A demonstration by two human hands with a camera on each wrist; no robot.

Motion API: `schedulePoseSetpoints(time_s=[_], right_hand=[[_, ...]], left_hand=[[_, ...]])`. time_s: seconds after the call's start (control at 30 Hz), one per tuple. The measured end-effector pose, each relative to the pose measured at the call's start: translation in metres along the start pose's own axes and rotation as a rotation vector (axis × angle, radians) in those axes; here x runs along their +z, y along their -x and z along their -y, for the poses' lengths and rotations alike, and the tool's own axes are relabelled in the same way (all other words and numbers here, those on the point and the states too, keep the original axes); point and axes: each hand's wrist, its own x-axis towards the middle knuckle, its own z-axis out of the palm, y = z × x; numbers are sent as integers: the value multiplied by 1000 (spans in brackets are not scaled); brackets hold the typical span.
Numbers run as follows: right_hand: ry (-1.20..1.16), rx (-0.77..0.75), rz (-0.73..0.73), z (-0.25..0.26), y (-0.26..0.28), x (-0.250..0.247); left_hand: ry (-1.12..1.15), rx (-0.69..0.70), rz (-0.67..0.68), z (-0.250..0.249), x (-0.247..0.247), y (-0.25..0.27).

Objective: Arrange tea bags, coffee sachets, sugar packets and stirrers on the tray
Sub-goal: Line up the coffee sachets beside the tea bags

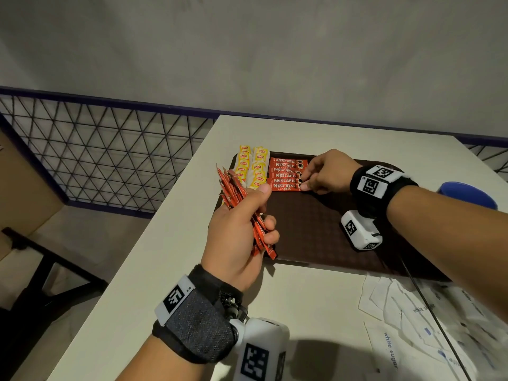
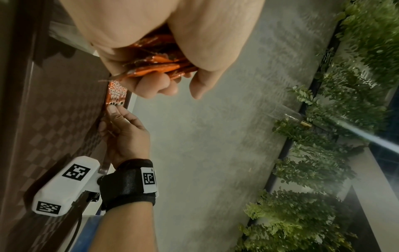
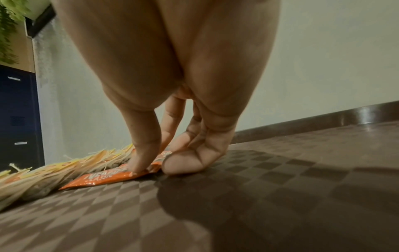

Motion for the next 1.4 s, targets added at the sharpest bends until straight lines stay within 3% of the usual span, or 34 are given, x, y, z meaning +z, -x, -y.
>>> schedulePoseSetpoints(time_s=[0.17, 0.33, 0.47, 0.6, 0.73, 0.93, 1.17, 1.3, 1.4], right_hand=[[-24, 2, 8, 0, 4, -2], [-28, -66, -37, 12, 24, -15], [-164, -196, -111, 45, 74, -30], [-278, -309, -22, 62, 139, -28], [-460, -320, 58, 55, 184, -7], [-352, -268, -110, 47, 187, -3], [-133, -269, -26, 43, 185, 1], [-173, -264, -48, 39, 181, 1], [-284, -249, -2, 38, 181, 2]], left_hand=[[32, -41, 5, -3, 1, 2], [110, -147, 98, -7, 4, 7], [65, -138, 111, -4, 8, 12], [34, -73, 107, -2, 10, 15], [27, -48, 185, -5, 11, 18], [-95, -80, 205, -2, 15, 24], [-163, -101, 232, 3, 13, 23], [-251, -105, 296, 4, 11, 21], [-296, -72, 265, 5, 8, 17]])
